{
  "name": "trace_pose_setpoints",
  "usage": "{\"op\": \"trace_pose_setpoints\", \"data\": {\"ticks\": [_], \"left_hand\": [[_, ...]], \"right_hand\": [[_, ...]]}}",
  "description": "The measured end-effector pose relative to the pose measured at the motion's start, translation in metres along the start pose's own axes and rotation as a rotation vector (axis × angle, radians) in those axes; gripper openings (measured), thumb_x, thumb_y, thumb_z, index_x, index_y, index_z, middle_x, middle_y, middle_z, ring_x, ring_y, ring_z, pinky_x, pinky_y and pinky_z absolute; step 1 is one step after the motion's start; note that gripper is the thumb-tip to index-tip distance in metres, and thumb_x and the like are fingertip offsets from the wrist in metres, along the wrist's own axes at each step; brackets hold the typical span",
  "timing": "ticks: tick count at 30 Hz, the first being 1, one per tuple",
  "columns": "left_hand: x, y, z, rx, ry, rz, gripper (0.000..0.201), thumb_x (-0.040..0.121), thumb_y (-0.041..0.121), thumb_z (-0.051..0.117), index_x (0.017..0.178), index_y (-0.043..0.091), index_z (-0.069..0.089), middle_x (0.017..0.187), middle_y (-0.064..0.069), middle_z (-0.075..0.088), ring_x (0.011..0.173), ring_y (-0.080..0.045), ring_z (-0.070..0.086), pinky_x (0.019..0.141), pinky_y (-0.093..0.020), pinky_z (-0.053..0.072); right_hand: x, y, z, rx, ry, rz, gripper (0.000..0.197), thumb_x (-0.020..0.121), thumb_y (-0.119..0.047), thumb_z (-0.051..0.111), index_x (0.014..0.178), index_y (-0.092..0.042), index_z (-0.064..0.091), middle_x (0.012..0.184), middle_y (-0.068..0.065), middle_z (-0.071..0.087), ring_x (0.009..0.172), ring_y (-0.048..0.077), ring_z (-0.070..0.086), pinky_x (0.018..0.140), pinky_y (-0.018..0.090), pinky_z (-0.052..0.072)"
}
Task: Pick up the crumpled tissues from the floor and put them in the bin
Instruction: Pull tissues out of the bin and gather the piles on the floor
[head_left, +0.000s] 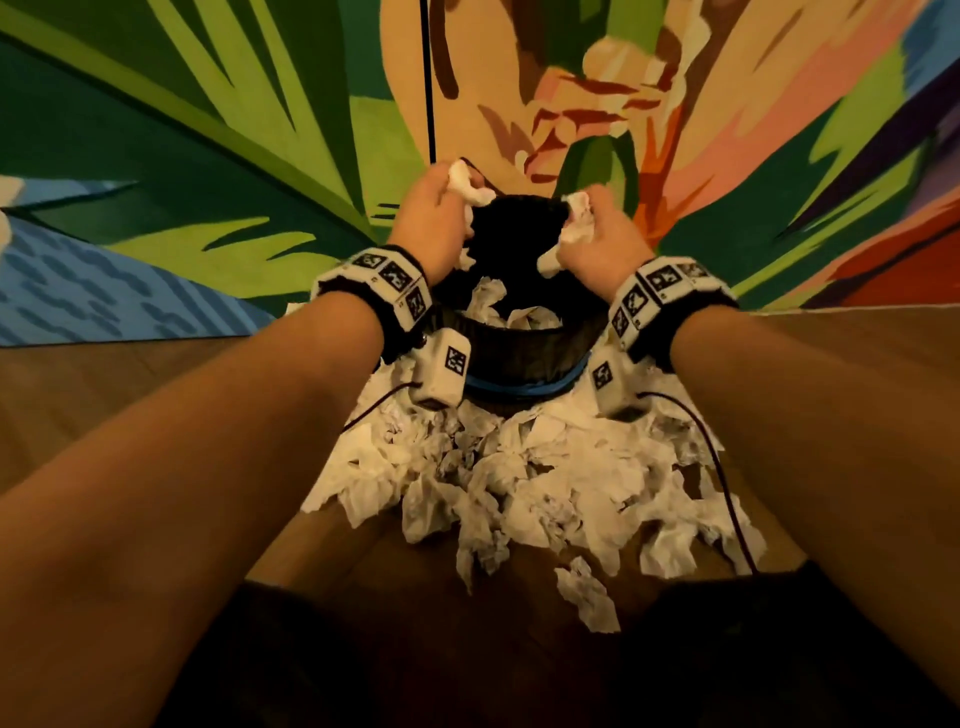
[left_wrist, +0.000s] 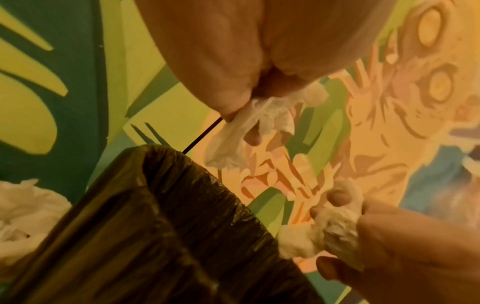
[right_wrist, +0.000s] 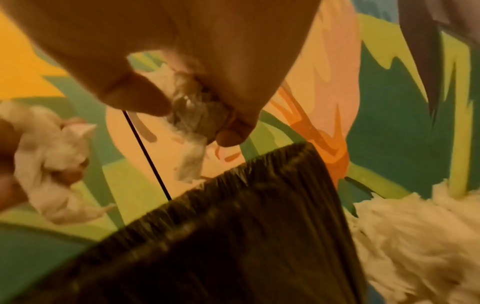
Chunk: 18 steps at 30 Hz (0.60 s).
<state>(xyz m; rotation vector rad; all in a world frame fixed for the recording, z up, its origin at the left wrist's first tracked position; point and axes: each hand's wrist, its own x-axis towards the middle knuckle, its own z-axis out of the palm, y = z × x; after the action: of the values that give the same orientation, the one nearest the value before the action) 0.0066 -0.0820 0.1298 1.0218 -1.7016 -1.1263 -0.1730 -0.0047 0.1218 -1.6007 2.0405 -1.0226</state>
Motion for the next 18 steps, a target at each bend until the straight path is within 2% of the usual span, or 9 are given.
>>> {"op": "trace_pose_setpoints", "data": {"ticks": [2,3,5,8,10,12,13,16,18], "left_hand": [[0.0,-0.009,0.004,0.147,-0.068,0.057,0.035,0.095,-0.002,0.033,0.119,0.006,0.057,0.1,-0.004,0.059,0.085,-0.012,0.055,0.069,-0.016,0.041],[-0.001,-0.014,0.006,0.202,-0.087,0.083,0.037,0.094,-0.003,0.034,0.123,0.007,0.055,0.107,-0.006,0.06,0.091,-0.015,0.055,0.072,-0.016,0.04],[-0.003,-0.022,0.01,0.212,-0.06,0.096,0.036,0.093,-0.002,0.037,0.125,0.009,0.051,0.105,-0.006,0.061,0.084,-0.015,0.055,0.069,-0.019,0.041],[-0.005,-0.03,0.015,0.177,0.001,0.133,0.027,0.092,0.001,0.045,0.115,0.012,0.05,0.087,0.005,0.059,0.063,0.001,0.048,0.059,-0.018,0.039],[-0.003,-0.031,0.017,0.216,0.018,0.176,0.02,0.091,0.003,0.051,0.107,0.013,0.054,0.083,0.009,0.059,0.063,0.004,0.049,0.062,-0.017,0.04],[-0.002,-0.028,0.018,0.281,0.01,0.182,0.022,0.09,0.004,0.055,0.108,0.016,0.06,0.095,0.006,0.065,0.082,-0.003,0.059,0.076,-0.021,0.047],[-0.001,-0.027,0.02,0.327,-0.016,0.172,0.027,0.091,0.005,0.056,0.114,0.018,0.061,0.106,0.003,0.067,0.095,-0.009,0.061,0.087,-0.021,0.047],[-0.001,-0.027,0.022,0.514,-0.124,0.126,0.042,0.093,0.007,0.053,0.132,0.022,0.055,0.135,-0.002,0.058,0.123,-0.019,0.053,0.105,-0.029,0.04],[-0.002,-0.028,0.021,0.576,-0.14,0.108,0.044,0.094,0.007,0.051,0.134,0.023,0.056,0.141,-0.001,0.052,0.13,-0.021,0.048,0.11,-0.033,0.037]], "right_hand": [[-0.003,0.014,0.01,-0.053,-0.02,-0.01,0.02,0.089,-0.007,0.052,0.103,-0.014,0.039,0.088,0.005,0.05,0.075,0.021,0.05,0.054,0.024,0.034],[-0.005,0.019,0.014,-0.082,-0.027,-0.02,0.024,0.089,-0.008,0.053,0.108,-0.014,0.041,0.095,0.007,0.052,0.081,0.022,0.051,0.059,0.027,0.033],[-0.005,0.027,0.019,-0.107,-0.013,-0.04,0.032,0.088,-0.011,0.056,0.117,-0.015,0.044,0.101,0.005,0.054,0.084,0.021,0.053,0.063,0.026,0.033],[-0.003,0.032,0.022,-0.085,0.057,-0.096,0.033,0.087,-0.015,0.062,0.117,-0.019,0.048,0.092,-0.006,0.054,0.073,0.015,0.054,0.056,0.021,0.036],[-0.001,0.031,0.022,-0.053,0.092,-0.105,0.032,0.086,-0.019,0.065,0.115,-0.022,0.051,0.087,-0.012,0.055,0.071,0.01,0.056,0.06,0.021,0.042],[0.002,0.029,0.022,-0.019,0.118,-0.092,0.036,0.084,-0.023,0.07,0.116,-0.026,0.054,0.09,-0.017,0.058,0.075,0.0,0.057,0.066,0.013,0.044],[0.002,0.028,0.022,-0.009,0.123,-0.085,0.042,0.082,-0.025,0.073,0.119,-0.027,0.054,0.097,-0.016,0.061,0.08,-0.001,0.058,0.071,0.012,0.045],[0.002,0.029,0.02,-0.034,0.069,-0.045,0.063,0.078,-0.026,0.079,0.133,-0.028,0.049,0.127,-0.002,0.06,0.11,0.014,0.059,0.094,0.029,0.049],[0.0,0.032,0.016,-0.055,0.031,-0.034,0.064,0.079,-0.025,0.079,0.135,-0.027,0.048,0.133,0.001,0.055,0.12,0.018,0.054,0.098,0.035,0.049]]}}
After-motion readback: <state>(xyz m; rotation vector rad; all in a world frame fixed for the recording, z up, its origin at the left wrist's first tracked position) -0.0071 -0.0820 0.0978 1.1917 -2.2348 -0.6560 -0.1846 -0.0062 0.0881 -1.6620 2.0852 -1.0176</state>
